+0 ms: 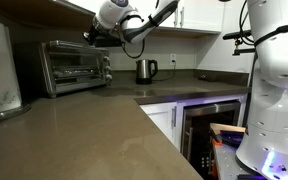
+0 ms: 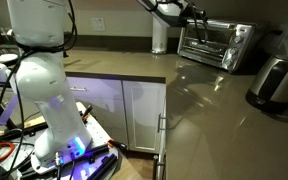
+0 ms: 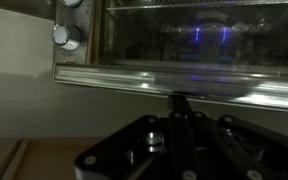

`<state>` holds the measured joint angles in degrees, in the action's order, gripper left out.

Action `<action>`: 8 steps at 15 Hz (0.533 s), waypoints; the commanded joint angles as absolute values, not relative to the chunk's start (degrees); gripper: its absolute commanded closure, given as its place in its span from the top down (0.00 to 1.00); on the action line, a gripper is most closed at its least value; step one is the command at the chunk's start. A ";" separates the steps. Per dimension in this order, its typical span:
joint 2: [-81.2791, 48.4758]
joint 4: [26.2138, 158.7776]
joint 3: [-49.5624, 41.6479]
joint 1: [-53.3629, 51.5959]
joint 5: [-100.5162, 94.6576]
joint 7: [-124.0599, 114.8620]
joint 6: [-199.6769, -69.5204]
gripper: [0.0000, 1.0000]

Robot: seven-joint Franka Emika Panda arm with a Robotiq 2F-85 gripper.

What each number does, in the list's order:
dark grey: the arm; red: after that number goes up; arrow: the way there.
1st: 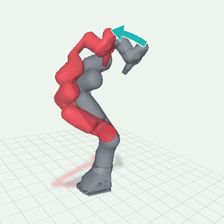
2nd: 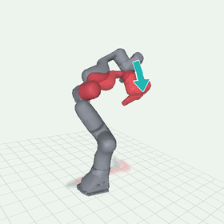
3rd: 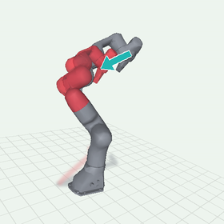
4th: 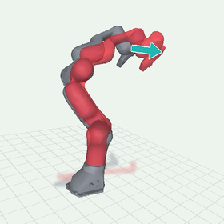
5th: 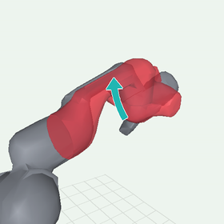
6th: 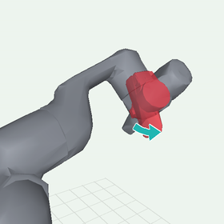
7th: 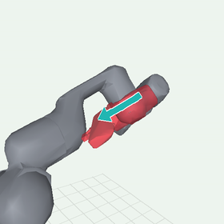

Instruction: Open the oven

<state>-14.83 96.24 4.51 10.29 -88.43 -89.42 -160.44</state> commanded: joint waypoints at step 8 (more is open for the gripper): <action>-8.67 106.40 6.93 8.57 -81.41 -82.72 -155.16 0.00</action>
